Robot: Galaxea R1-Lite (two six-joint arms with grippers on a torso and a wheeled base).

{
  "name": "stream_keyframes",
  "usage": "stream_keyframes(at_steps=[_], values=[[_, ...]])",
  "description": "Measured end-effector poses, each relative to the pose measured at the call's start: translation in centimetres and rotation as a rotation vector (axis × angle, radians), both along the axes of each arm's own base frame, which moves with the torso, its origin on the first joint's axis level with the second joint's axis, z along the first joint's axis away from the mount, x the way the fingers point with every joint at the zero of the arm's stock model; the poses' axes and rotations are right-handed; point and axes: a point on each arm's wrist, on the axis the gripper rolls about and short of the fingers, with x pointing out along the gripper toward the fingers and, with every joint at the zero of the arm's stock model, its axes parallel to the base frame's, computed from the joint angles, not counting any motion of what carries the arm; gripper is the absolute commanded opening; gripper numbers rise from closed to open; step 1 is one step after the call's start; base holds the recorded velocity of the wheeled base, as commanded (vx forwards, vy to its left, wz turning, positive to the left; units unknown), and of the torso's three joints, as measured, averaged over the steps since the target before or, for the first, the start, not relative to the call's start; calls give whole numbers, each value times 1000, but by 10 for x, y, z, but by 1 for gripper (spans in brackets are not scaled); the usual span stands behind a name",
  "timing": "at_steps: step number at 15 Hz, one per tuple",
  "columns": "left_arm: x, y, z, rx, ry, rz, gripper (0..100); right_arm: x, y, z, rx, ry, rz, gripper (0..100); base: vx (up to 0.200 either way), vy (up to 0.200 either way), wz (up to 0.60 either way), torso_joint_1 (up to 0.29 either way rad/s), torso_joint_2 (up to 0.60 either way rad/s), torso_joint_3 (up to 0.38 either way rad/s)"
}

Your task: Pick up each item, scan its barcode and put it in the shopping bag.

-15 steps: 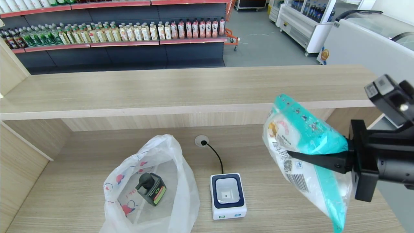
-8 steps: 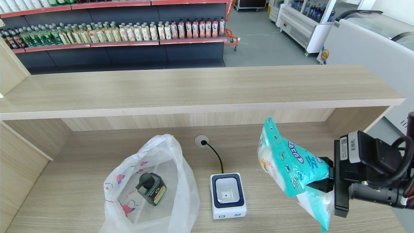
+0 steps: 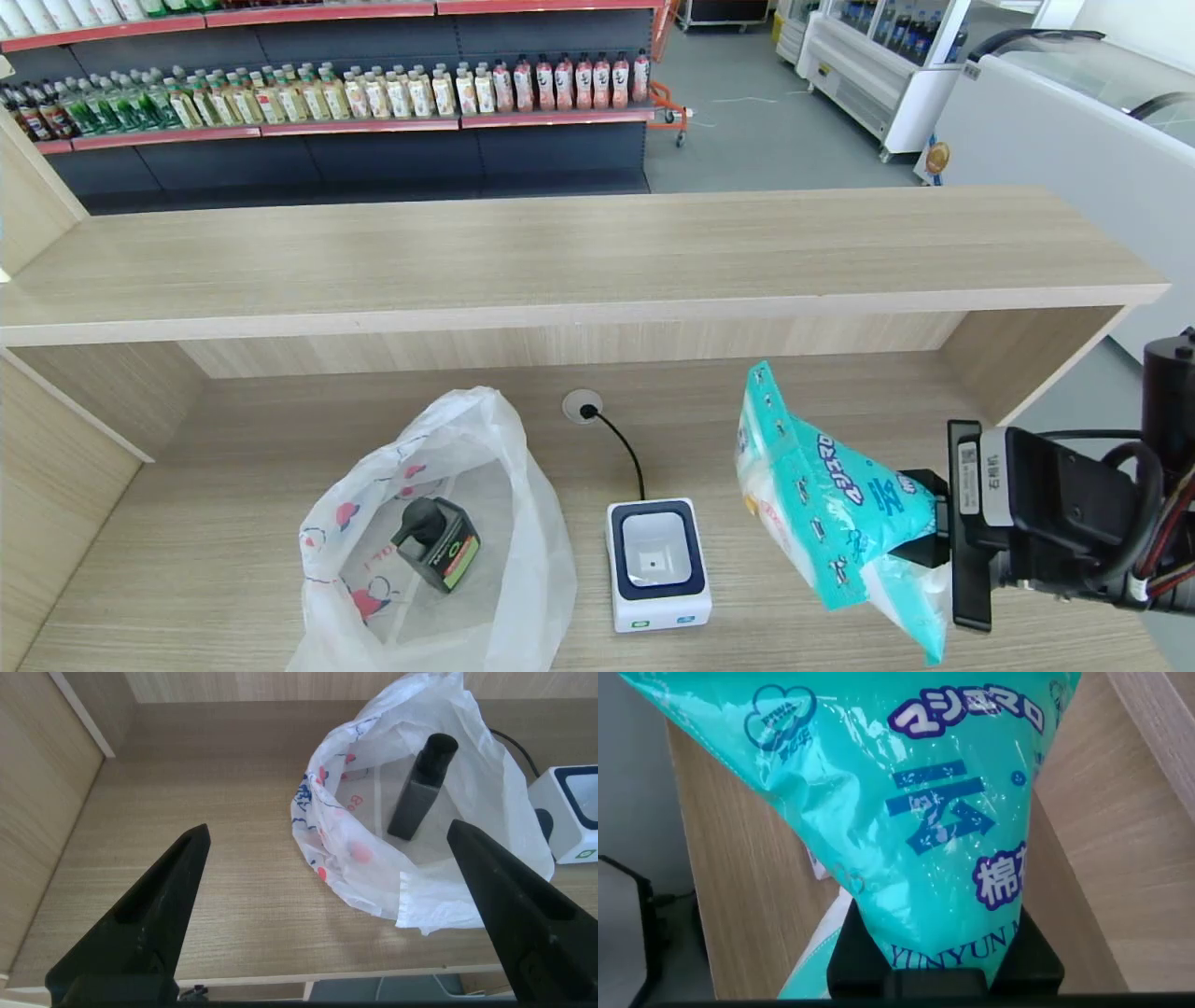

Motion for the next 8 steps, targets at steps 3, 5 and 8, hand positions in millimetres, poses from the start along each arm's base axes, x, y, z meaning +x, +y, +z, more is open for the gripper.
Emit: stream_keyframes(at_steps=[3,5,8], values=[[0,0,0,0,0,1,100,-1,2,-1,-2,0,36,0,0,0,600,1,4,4],[0,0,0,0,0,1,100,0,3,-4,-8,9,43,0,0,0,0,0,0,0],[0,0,0,0,1,1,100,7,4,-10,-42,9,36,0,0,0,0,0,0,0]])
